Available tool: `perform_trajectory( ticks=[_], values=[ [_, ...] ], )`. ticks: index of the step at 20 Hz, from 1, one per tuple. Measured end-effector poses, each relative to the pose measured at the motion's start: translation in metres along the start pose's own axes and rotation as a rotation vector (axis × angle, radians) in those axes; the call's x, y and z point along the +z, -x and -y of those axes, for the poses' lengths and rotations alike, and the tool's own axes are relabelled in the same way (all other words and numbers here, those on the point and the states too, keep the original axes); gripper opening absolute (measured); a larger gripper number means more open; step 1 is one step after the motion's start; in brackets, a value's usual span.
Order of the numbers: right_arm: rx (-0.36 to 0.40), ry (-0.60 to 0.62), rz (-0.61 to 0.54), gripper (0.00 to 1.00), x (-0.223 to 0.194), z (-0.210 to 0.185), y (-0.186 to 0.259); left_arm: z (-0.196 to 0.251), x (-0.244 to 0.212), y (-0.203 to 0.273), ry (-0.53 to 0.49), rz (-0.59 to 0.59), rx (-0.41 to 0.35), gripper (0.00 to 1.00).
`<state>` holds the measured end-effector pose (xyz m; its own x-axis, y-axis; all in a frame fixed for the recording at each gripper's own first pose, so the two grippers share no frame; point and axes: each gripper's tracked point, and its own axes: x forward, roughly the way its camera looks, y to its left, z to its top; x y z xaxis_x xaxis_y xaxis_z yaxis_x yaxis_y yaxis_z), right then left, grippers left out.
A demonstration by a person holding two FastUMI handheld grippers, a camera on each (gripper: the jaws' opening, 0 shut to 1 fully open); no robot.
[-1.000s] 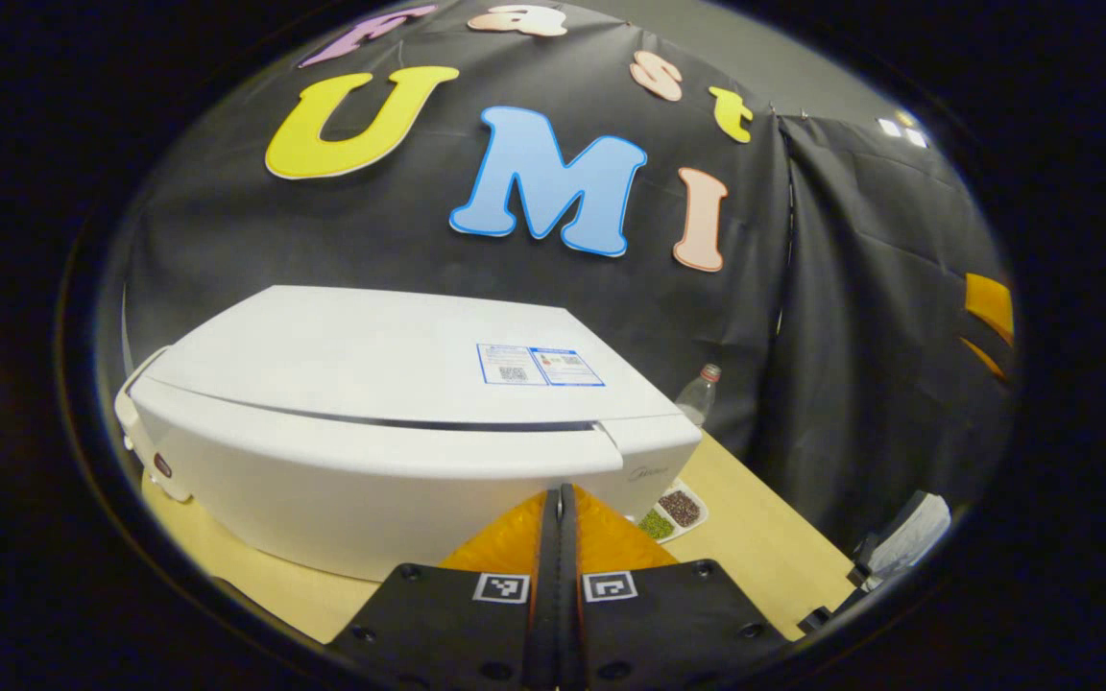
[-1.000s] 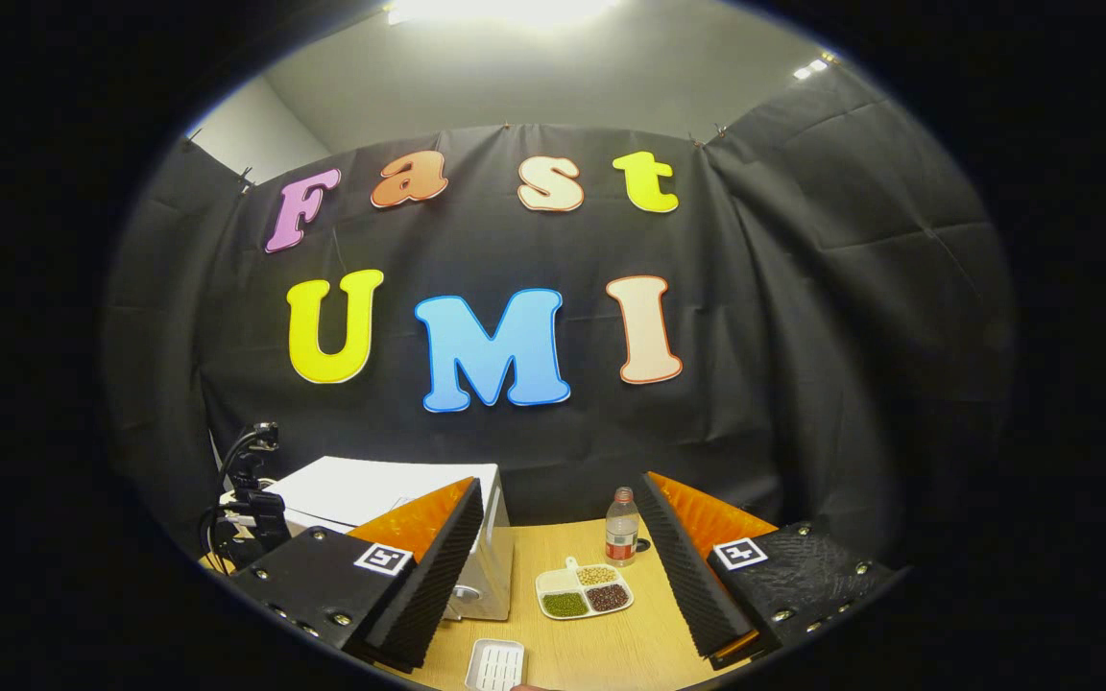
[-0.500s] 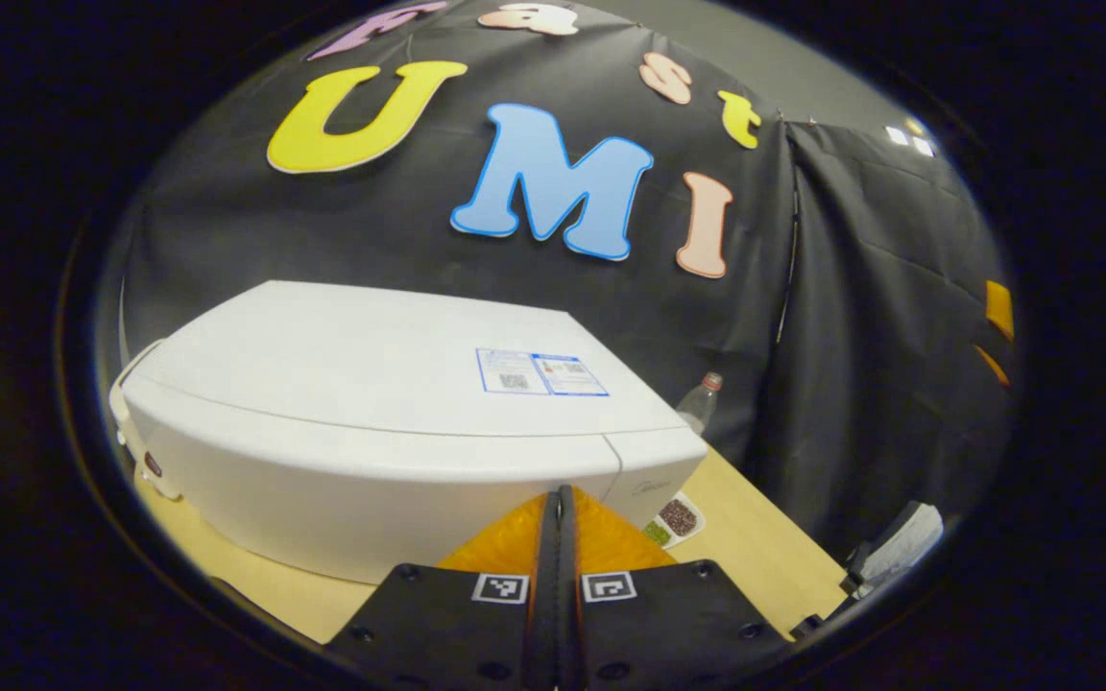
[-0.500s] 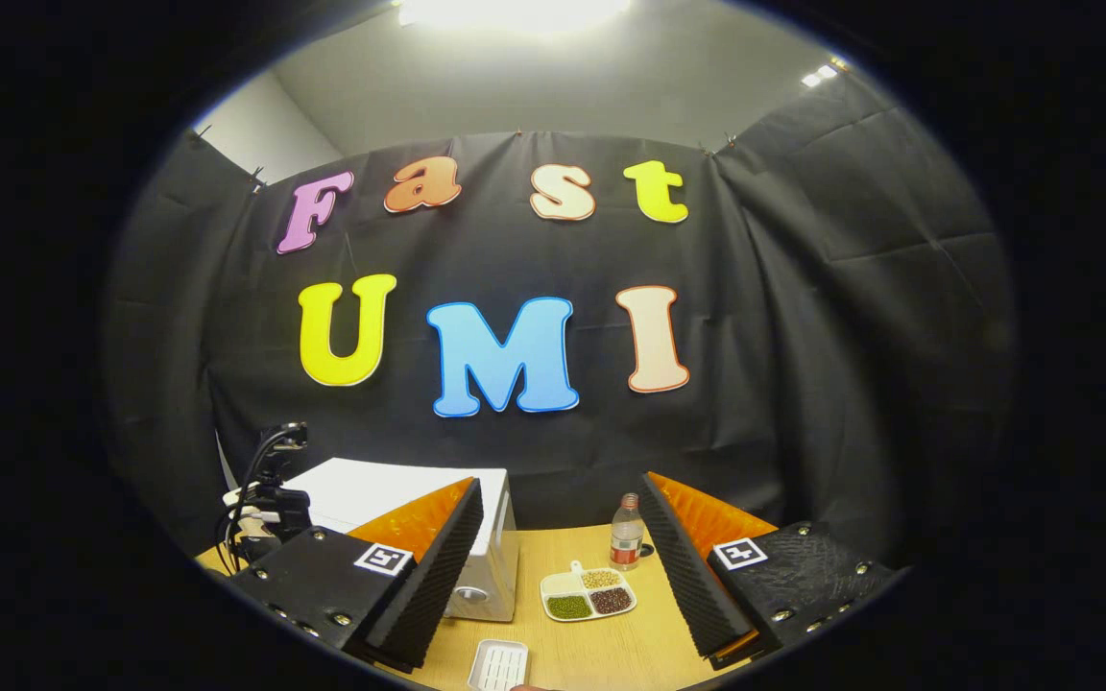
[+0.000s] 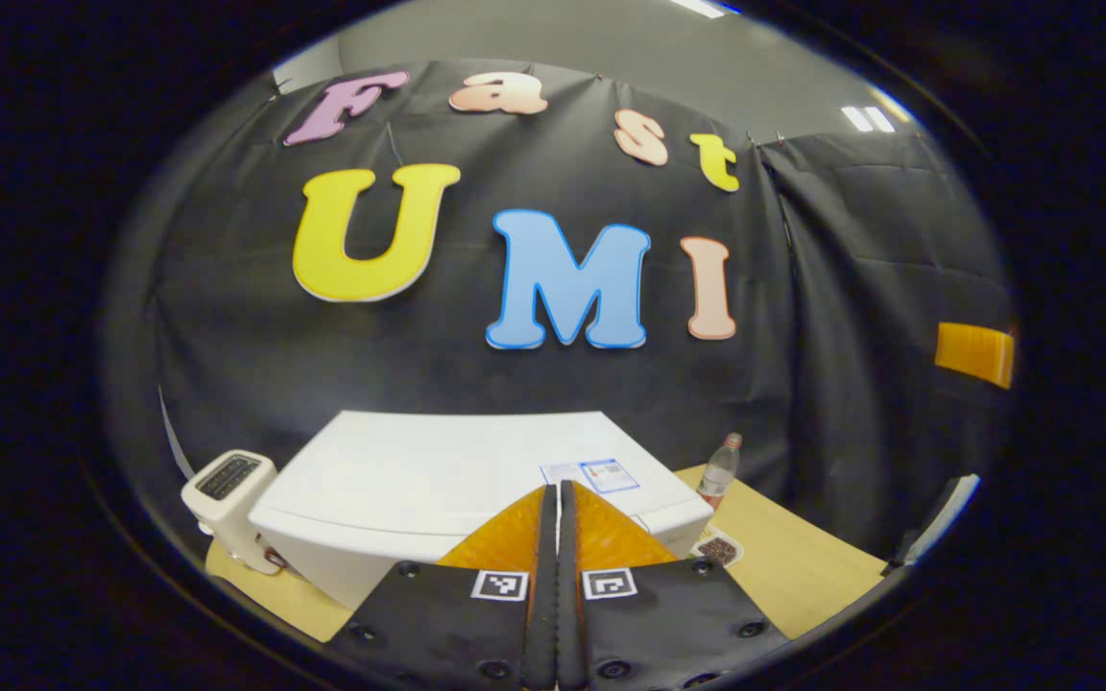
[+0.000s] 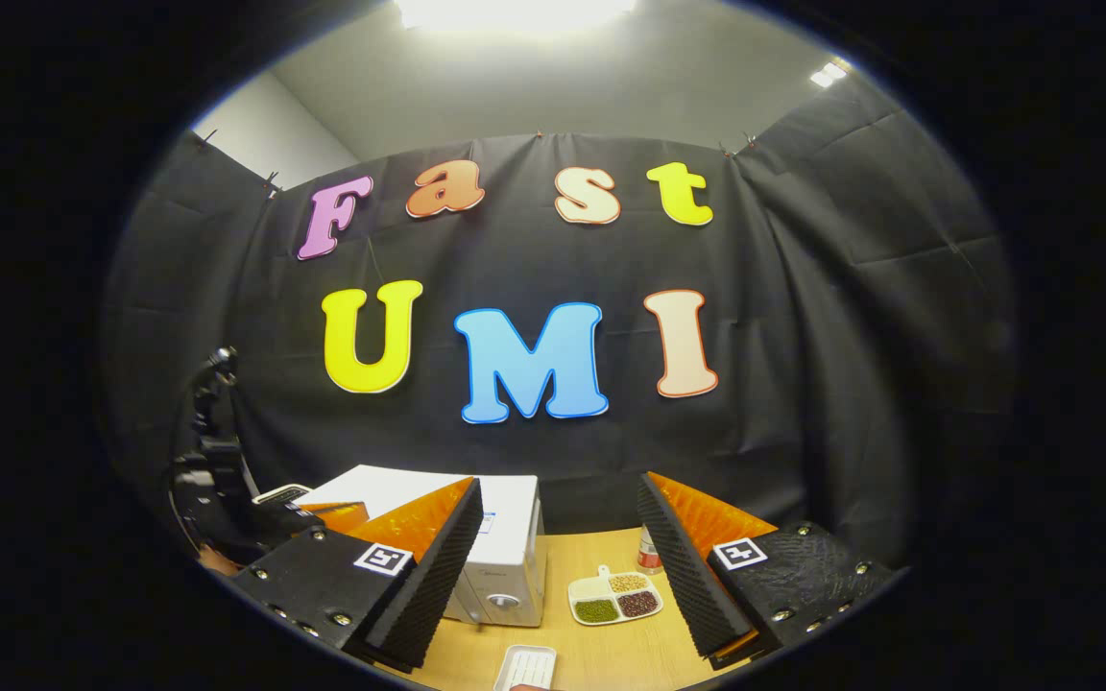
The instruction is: Open the microwave oven with the left hand, put the food in, and close the microwave oven.
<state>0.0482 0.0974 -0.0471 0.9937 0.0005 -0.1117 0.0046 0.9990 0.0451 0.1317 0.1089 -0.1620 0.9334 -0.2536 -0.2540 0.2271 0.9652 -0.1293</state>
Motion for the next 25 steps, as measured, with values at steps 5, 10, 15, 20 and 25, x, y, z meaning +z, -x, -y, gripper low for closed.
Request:
perform_trajectory(
  ticks=[5, 10, 15, 20, 25],
  values=[
    [0.036, -0.007, 0.054, 0.98, 0.029, -0.035, -0.002, -0.024, 0.093, 0.08, -0.009, 0.208, 0.064, 0.74],
    [0.061, -0.03, 0.067, 0.98, 0.039, -0.066, 0.004, -0.038, 0.128, 0.134, -0.062, 0.264, 0.088, 0.94],
    [0.041, -0.021, 0.089, 0.98, 0.044, -0.083, 0.013, -0.062, 0.127, 0.16, -0.054, 0.264, 0.099, 0.96],
    [0.021, -0.023, 0.103, 0.98, 0.048, -0.101, 0.026, -0.084, 0.136, 0.178, -0.059, 0.289, 0.093, 0.96],
    [0.038, -0.034, 0.091, 0.98, 0.045, -0.118, 0.039, -0.092, 0.137, 0.186, -0.043, 0.295, 0.064, 0.94]
  ],
)
